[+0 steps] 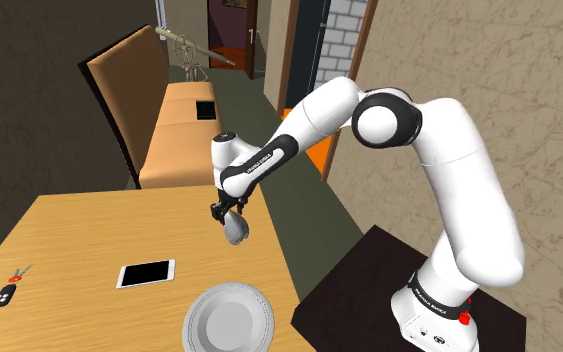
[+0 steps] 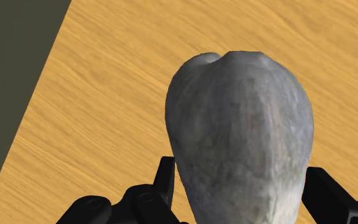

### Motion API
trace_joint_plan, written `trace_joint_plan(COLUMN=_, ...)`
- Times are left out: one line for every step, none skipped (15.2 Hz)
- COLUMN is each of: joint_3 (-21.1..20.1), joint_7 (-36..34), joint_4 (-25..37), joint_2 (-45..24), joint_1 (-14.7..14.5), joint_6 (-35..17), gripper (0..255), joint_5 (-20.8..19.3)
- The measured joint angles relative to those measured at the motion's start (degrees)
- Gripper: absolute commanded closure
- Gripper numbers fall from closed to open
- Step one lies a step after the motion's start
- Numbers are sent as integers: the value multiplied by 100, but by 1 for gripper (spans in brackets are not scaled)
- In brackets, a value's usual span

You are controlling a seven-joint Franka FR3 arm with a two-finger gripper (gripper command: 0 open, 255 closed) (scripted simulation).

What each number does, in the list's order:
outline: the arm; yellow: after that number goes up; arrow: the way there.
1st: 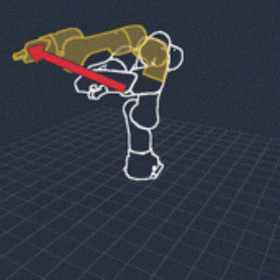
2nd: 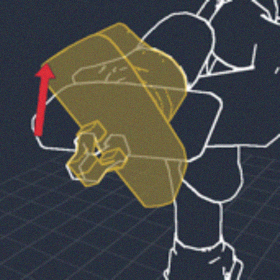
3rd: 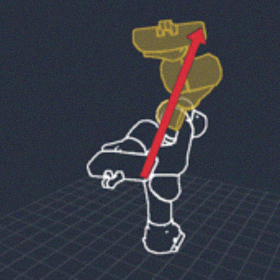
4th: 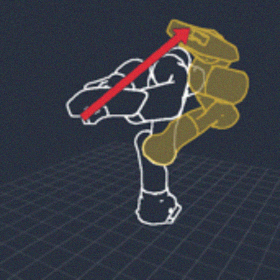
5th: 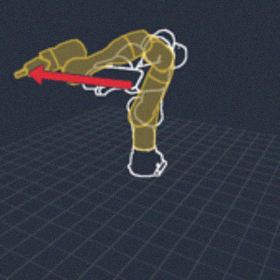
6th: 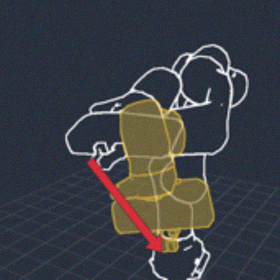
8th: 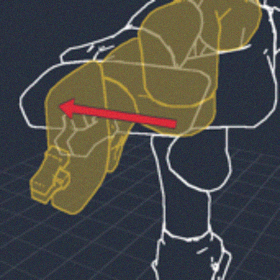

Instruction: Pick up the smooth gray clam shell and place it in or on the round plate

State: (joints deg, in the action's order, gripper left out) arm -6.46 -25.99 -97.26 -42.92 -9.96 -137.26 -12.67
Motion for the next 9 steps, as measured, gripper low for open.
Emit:
trace_joint_plan(joint_3=-9, joint_7=3, joint_4=-19, joint_2=60, joint_1=2, joint_6=41, gripper=255, joint_5=9)
trace_joint_plan(joint_3=-18, joint_7=27, joint_4=-29, joint_2=120, joint_1=19, joint_6=90, gripper=255, joint_5=20)
trace_joint_plan(joint_3=-26, joint_7=35, joint_4=-54, joint_2=184, joint_1=26, joint_6=129, gripper=255, joint_5=29)
trace_joint_plan(joint_3=-36, joint_7=42, joint_4=-65, joint_2=247, joint_1=31, joint_6=181, gripper=255, joint_5=40)
trace_joint_plan(joint_3=-44, joint_7=47, joint_4=-83, joint_2=301, joint_1=35, joint_6=218, gripper=255, joint_5=49)
trace_joint_plan(joint_3=-50, joint_7=62, joint_4=-85, joint_2=344, joint_1=44, joint_6=258, gripper=255, joint_5=57)
trace_joint_plan(joint_3=-60, joint_7=68, joint_4=-93, joint_2=406, joint_1=47, joint_6=313, gripper=255, joint_5=69)
trace_joint_plan(joint_3=-68, joint_7=78, joint_4=-98, joint_2=464, joint_1=53, joint_6=366, gripper=255, joint_5=80)
trace_joint_plan(joint_3=-75, joint_7=88, joint_4=-79, joint_2=498, joint_1=57, joint_6=417, gripper=255, joint_5=90)
